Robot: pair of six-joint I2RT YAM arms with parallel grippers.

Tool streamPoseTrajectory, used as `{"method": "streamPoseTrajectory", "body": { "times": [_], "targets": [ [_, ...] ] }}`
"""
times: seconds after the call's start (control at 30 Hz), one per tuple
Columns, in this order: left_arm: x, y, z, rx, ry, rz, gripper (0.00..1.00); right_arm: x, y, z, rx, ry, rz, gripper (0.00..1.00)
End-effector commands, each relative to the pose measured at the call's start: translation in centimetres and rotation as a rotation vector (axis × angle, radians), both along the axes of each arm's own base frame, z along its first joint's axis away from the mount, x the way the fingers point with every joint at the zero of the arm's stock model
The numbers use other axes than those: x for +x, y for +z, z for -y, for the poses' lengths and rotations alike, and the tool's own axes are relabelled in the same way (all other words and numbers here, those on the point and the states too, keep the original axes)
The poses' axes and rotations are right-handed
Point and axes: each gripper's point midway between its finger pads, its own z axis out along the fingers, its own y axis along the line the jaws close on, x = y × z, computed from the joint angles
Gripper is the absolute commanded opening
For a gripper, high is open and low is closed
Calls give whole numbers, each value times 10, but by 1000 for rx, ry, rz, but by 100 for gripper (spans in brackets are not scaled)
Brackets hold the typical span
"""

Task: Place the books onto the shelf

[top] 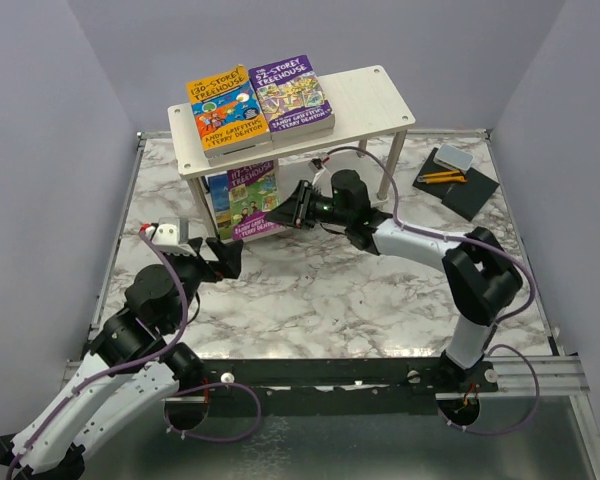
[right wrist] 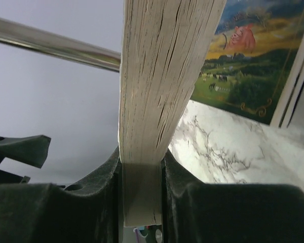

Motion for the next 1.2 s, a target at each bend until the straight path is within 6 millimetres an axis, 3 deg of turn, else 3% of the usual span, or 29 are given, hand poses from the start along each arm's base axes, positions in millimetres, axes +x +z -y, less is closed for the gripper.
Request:
{"method": "streamPoseTrajectory", "body": {
  "times": [0.0,0.4,0.83,1.17],
  "targets": [
    [1,1,-14,27,51,30,99,16,30,-19,89,99,106,0],
    [0,0,-15,28,56,30,99,40,-7,-46,47,269,85,1],
    [1,-2,-15,36,61,23,99,58,-36,-61,60,275,12,1],
    [2,-4,-14,44,57,16,99,69,-47,-67,68,241,-32,1]
  ]
}}
